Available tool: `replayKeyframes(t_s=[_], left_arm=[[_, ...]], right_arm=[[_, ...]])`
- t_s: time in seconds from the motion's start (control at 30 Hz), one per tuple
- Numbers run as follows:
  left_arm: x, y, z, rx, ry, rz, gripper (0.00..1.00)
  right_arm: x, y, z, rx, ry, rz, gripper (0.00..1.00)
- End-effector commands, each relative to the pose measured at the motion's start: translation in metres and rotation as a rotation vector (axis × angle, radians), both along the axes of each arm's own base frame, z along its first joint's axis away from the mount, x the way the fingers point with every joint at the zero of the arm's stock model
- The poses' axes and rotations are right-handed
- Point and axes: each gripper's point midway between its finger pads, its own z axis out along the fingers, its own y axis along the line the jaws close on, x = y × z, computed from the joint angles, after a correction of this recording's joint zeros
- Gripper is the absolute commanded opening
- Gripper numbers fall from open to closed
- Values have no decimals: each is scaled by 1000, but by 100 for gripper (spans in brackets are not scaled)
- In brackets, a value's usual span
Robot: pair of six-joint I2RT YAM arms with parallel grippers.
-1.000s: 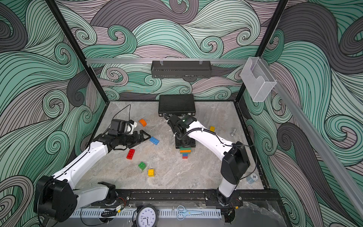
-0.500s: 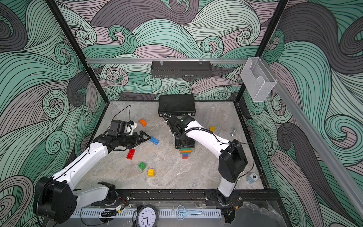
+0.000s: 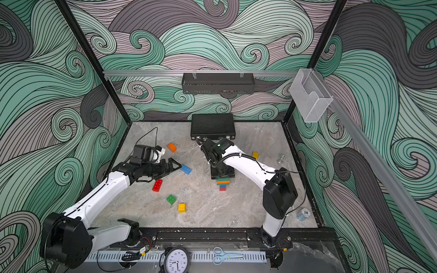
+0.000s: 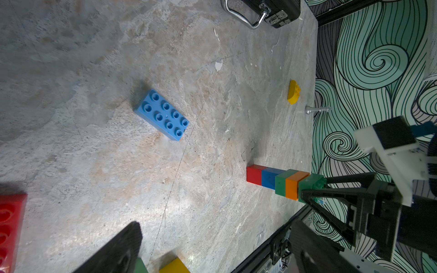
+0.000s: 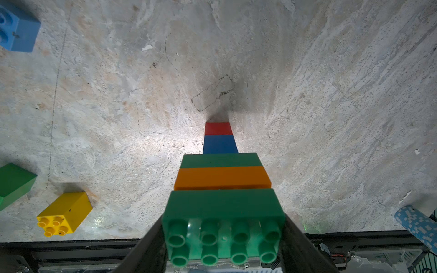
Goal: Assemble an ice cream with lego
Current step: Assemble the lego brick with the lego brick.
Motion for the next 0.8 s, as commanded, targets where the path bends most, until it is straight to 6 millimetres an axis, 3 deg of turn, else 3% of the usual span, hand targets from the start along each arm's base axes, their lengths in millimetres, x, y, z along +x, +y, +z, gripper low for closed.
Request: replayKeyframes(t_s=[0.0,0.6,0.77], left_arm=[[-2,0,5,-2,-27,-18,98],[-5,3,9,4,-33,-12,98],[-5,3,10,4,-37,-12,98]], right_arm=[[-8,-6,-13,-34,46,-22,61],[-31,-13,-53,-57,226,-17,61],[-36,-24,-64,-135,270,5,60]])
